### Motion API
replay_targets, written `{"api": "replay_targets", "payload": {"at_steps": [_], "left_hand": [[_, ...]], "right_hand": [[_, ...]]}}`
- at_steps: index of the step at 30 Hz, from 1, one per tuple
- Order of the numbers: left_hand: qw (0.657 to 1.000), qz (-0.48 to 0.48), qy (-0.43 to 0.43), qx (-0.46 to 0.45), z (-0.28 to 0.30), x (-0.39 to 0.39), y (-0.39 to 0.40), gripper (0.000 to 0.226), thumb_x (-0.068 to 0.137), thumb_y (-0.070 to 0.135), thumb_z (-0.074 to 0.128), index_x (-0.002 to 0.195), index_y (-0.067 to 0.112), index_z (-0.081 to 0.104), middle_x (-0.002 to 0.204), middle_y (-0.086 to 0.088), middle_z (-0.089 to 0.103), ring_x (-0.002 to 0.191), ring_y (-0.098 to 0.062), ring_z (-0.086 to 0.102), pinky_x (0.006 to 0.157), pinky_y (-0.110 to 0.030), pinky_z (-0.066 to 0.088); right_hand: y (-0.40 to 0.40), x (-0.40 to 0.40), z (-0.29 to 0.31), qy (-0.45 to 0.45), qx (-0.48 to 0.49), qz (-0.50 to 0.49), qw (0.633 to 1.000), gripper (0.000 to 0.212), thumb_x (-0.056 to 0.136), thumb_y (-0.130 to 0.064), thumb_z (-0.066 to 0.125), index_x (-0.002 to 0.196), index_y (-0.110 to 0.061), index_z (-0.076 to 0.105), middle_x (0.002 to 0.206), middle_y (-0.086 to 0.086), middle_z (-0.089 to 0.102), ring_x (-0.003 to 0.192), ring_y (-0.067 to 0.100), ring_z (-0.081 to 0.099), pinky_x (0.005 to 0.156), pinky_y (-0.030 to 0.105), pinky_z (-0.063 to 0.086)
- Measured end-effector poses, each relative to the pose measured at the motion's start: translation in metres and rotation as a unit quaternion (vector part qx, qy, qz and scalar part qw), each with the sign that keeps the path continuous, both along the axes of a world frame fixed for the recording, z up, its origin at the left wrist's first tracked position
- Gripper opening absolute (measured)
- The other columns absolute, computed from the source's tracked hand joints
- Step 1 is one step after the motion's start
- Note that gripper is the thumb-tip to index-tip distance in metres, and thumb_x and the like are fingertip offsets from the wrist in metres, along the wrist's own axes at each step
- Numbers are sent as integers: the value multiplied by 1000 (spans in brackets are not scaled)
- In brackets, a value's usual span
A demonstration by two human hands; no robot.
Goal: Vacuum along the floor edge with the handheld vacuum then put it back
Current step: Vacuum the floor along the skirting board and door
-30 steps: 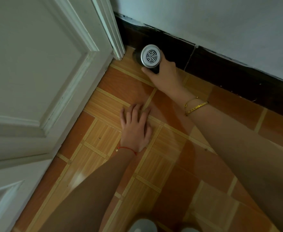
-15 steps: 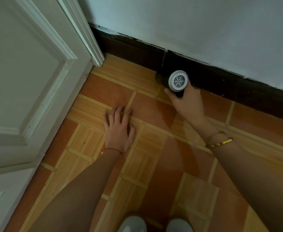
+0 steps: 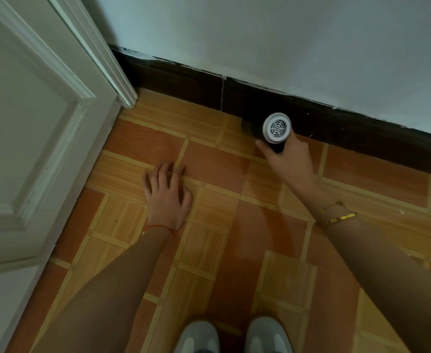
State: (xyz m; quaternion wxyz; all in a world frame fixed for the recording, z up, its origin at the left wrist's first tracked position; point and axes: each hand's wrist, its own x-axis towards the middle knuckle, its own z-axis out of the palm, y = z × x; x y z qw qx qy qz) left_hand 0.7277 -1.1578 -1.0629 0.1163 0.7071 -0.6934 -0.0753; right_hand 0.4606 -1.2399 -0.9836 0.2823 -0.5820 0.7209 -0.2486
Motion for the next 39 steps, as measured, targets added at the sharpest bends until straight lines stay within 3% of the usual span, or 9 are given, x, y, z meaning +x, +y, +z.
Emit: {"api": "replay_targets", "payload": {"at_steps": [3, 8, 11, 17, 25, 32, 39], "left_hand": [[1000, 1, -13, 5, 0, -1, 0, 52, 94, 36, 41, 144, 21, 44, 148, -12, 40, 139, -32, 33, 118, -60, 14], [1000, 7, -20, 15, 2, -6, 1, 55, 92, 34, 37, 144, 18, 41, 147, -15, 40, 137, -35, 33, 118, -61, 14], [1000, 20, -15, 8, 5, -18, 3, 54, 89, 30, 38, 140, 14, 44, 146, -15, 41, 136, -36, 34, 117, -62, 16], [996, -87, 23, -2, 9, -63, 6, 46, 88, 24, 40, 131, 14, 50, 142, -13, 46, 133, -33, 37, 117, -57, 22], [980, -196, 43, 12, 11, -121, 10, 46, 90, 23, 36, 133, 12, 50, 139, -15, 47, 130, -35, 41, 116, -56, 26], [974, -219, 59, 20, 6, -167, 17, 47, 89, 23, 39, 132, 11, 50, 140, -16, 48, 131, -34, 42, 111, -57, 32], [971, -239, 22, 8, -3, -175, 27, 45, 91, 20, 45, 136, 13, 47, 143, -14, 44, 135, -34, 38, 118, -58, 19]], "right_hand": [[18, -30, 4, 15, -1, -44, 999, 67, 83, -51, 68, 138, -18, 47, 122, 4, 65, 112, 23, 60, 90, 37, 51], [36, -50, 9, 33, -2, -84, 996, 68, 85, -48, 68, 140, -16, 44, 119, 9, 66, 110, 28, 62, 89, 43, 53], [35, -48, 10, 24, 3, -69, 997, 68, 84, -47, 68, 140, -16, 44, 123, 7, 65, 114, 27, 60, 91, 40, 51], [43, -43, 10, -25, 34, 3, 999, 66, 84, -46, 70, 139, -17, 47, 125, 2, 65, 118, 19, 58, 92, 25, 45], [96, -102, 21, 35, 16, -125, 991, 66, 85, -44, 69, 138, -13, 46, 118, 6, 68, 108, 24, 62, 78, 27, 46], [156, -101, 25, 7, 88, -51, 995, 57, 83, -52, 67, 128, -19, 54, 107, -2, 68, 97, 13, 63, 80, 31, 54], [179, -119, 29, 37, 79, -154, 984, 63, 81, -58, 64, 132, -24, 49, 107, -2, 69, 99, 22, 65, 79, 44, 55]]}}
